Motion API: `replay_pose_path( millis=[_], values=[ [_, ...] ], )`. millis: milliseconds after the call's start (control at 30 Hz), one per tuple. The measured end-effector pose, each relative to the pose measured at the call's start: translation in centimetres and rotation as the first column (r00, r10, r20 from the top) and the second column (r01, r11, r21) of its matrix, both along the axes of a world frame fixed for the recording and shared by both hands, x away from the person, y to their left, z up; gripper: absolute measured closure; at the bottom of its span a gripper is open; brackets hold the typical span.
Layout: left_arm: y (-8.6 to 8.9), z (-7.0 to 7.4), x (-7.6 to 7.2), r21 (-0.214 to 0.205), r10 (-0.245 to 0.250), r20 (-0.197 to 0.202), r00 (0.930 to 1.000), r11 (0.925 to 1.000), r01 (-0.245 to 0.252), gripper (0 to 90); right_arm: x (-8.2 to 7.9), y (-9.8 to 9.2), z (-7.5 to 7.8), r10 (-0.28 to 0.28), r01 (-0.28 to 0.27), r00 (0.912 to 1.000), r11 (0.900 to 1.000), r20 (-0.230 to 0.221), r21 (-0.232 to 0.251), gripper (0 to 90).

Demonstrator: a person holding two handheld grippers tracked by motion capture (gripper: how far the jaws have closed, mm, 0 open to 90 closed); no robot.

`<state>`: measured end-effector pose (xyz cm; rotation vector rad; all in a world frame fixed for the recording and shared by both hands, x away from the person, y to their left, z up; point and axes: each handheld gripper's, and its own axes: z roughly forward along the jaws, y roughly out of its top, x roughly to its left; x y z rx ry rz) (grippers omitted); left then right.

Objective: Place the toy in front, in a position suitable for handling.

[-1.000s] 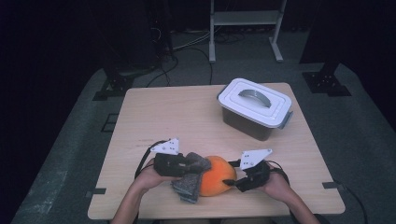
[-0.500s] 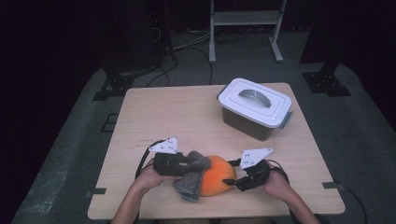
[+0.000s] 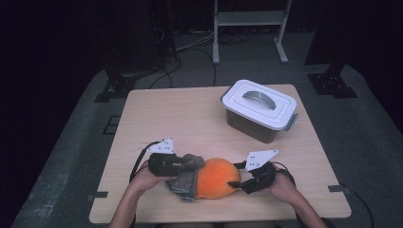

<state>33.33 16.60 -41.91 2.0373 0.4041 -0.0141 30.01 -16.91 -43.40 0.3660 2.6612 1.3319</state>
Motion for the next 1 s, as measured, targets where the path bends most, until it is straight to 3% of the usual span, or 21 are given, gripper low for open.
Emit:
replay_pose_path(
  millis=[200, 300, 467, 567, 633, 700, 800, 933, 1000],
  values=[
    [-1.7, 0.8, -0.8, -0.060, -0.085, 0.009, 0.9964, 0.9946, 0.085, 74.8, -0.4, 0.6, 0.2, 0.001, -0.001, 0.9992, 1.0000, 0.041, -0.004, 37.0],
    [-2.4, 0.8, -1.0, -0.014, -0.102, 0.018, 0.9947, 0.9947, 0.102, 74.8, -0.4, 0.4, 0.2, 0.003, -0.002, 0.9990, 0.9998, 0.044, -0.019, 37.4],
    [-1.7, 0.4, -0.8, 0.039, -0.066, -0.004, 0.9978, 0.9971, 0.066, 74.8, -0.1, 0.0, 0.1, -0.002, 0.002, 0.9999, 0.9997, 0.012, -0.023, 36.7],
    [-1.6, 0.1, -0.7, 0.030, -0.069, -0.012, 0.9976, 0.9971, 0.069, 74.9, 0.2, -0.2, 0.4, 0.001, -0.001, 0.9993, 1.0000, -0.037, -0.007, 28.6],
    [-1.9, 0.2, -0.8, 0.024, -0.079, -0.007, 0.9968, 0.9966, 0.079, 74.8, 0.3, -0.2, 0.8, -0.002, 0.002, 0.9987, 0.9999, -0.051, 0.010, 25.2],
    [-2.3, 0.3, -0.9, 0.012, -0.100, -0.001, 0.9950, 0.9949, 0.100, 74.8, 0.4, -0.2, 1.1, 0.000, 0.005, 0.9976, 0.9982, -0.069, 0.060, 23.6],
    [-2.7, 0.4, -1.0, 0.014, -0.113, 0.004, 0.9936, 0.9935, 0.113, 74.8, 0.6, 0.2, 1.0, -0.011, 0.016, 0.9971, 0.9978, -0.075, 0.064, 21.5],
    [-2.2, 0.2, -0.9, 0.028, -0.101, -0.014, 0.9948, 0.9944, 0.102, 74.8, 0.8, 0.1, 0.3, -0.009, 0.017, 0.9940, 0.9970, -0.109, 0.076, 34.0],
    [-2.0, 0.1, -0.9, 0.070, -0.105, -0.008, 0.9944, 0.9919, 0.106, 74.8, 0.7, 0.0, 0.4, 0.003, 0.003, 0.9948, 0.9984, -0.102, 0.056, 36.7]
  ],
)
